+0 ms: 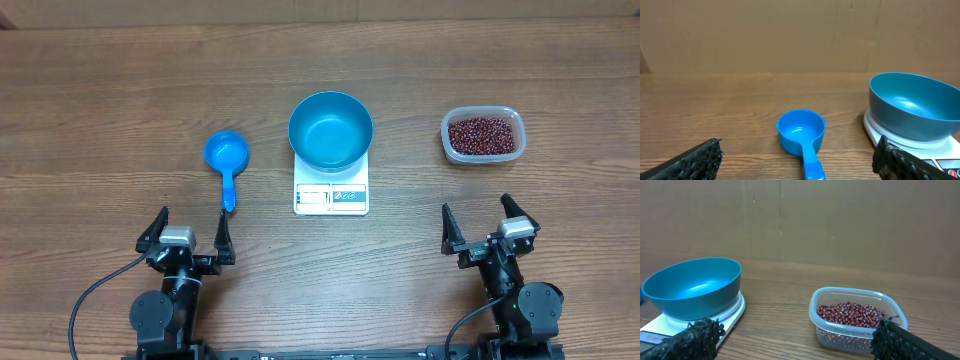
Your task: Scoop item into bowl and weigh 150g on scale
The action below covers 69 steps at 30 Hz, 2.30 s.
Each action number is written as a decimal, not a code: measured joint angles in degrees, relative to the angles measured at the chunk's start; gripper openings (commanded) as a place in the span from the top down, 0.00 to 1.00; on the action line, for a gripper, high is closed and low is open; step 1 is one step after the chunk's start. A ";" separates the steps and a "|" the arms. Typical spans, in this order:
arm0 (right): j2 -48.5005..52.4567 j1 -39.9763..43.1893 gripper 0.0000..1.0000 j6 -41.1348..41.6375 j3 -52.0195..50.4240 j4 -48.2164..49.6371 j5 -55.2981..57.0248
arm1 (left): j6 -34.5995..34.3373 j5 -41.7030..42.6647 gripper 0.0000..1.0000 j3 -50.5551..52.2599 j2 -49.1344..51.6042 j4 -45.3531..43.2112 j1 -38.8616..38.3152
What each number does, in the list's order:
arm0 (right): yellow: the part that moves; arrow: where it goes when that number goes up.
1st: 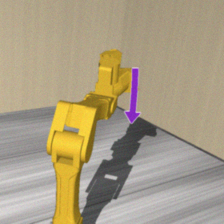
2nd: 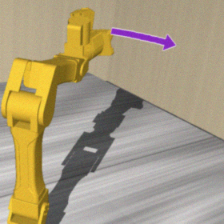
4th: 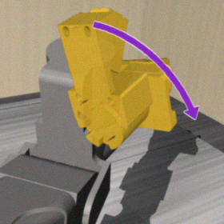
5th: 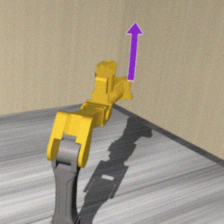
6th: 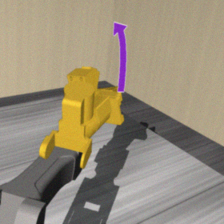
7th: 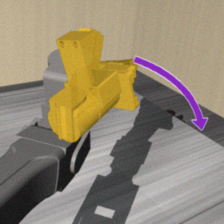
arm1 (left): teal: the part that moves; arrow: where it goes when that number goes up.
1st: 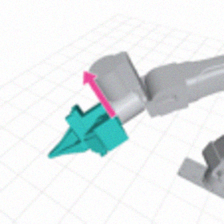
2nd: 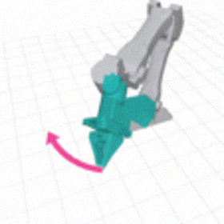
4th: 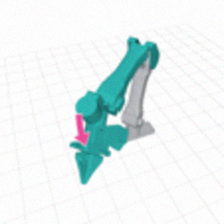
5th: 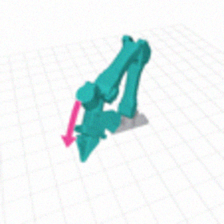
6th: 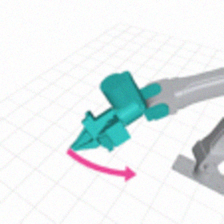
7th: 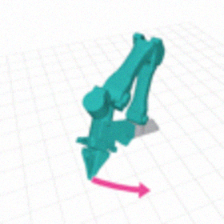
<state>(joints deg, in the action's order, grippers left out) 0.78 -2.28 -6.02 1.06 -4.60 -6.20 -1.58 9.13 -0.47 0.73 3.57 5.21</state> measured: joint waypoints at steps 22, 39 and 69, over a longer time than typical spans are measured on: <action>0.00 0.00 0.00 0.00 0.00 0.02 0.04 | -0.02 0.02 0.00 0.00 0.00 0.00 0.00; 0.00 0.00 0.00 0.04 0.00 0.02 0.02 | -0.02 0.00 0.01 0.00 0.00 0.00 0.00; 0.00 0.00 0.00 0.02 0.00 0.04 0.02 | 0.28 -0.39 0.00 -12.37 3.69 14.10 0.00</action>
<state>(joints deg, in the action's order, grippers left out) 0.78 -2.28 -6.00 1.06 -4.56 -6.17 -1.30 8.73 -12.84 4.43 17.67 5.21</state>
